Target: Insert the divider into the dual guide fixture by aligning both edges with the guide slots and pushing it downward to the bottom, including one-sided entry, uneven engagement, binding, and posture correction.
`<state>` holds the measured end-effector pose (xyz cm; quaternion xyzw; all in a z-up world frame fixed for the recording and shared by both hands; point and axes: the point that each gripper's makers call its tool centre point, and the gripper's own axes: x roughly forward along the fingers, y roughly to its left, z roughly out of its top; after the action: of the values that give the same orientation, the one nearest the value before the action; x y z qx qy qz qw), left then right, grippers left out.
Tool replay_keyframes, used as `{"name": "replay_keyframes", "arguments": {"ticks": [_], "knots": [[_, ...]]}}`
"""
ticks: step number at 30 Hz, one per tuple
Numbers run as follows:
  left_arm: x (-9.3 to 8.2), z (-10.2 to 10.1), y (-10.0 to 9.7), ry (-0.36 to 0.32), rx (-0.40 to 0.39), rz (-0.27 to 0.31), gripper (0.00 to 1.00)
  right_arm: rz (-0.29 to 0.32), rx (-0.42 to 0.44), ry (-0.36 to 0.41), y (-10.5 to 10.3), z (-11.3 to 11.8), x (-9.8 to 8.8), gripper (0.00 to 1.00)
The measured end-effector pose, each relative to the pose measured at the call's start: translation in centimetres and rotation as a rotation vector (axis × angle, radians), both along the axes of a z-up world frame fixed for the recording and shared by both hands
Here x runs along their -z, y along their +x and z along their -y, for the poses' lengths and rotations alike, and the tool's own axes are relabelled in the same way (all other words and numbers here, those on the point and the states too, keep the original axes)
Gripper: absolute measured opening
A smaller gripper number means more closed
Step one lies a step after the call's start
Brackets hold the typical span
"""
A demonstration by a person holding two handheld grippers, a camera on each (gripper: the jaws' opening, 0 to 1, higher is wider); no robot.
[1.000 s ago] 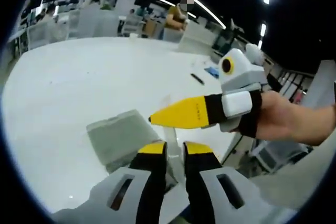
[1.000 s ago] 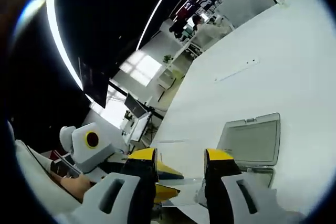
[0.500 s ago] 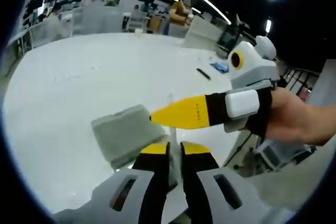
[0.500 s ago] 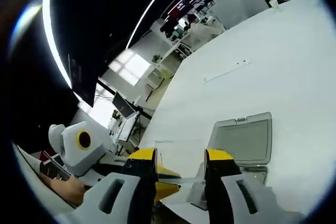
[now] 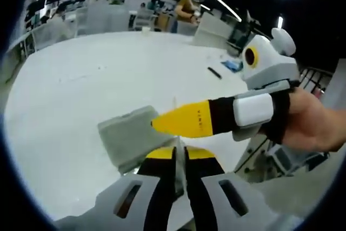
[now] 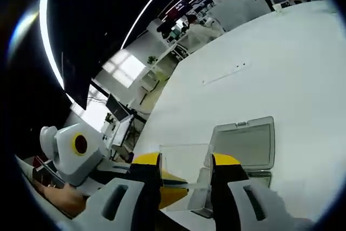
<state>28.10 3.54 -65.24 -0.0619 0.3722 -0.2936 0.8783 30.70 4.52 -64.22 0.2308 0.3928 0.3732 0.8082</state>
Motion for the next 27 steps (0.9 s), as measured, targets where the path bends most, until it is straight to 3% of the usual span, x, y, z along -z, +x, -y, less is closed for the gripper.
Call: {"name": "replay_keyframes", "arguments": {"ticks": [16,22,27], "knots": [[0.9,-0.5,0.1,0.015,0.031,-0.003,0.03,0.003,-0.02,-0.049,-0.1,-0.4,0.7,0.31],[1.5,-0.8,0.0,-0.025,0.02,-0.077,0.02,0.0,-0.043,-0.069,-0.3,-0.8,1.2,0.32],[1.5,-1.3,-0.2,-0.037,0.028,-0.088,0.02,-0.012,-0.054,-0.058,-0.5,-1.1,1.2,0.32]]}}
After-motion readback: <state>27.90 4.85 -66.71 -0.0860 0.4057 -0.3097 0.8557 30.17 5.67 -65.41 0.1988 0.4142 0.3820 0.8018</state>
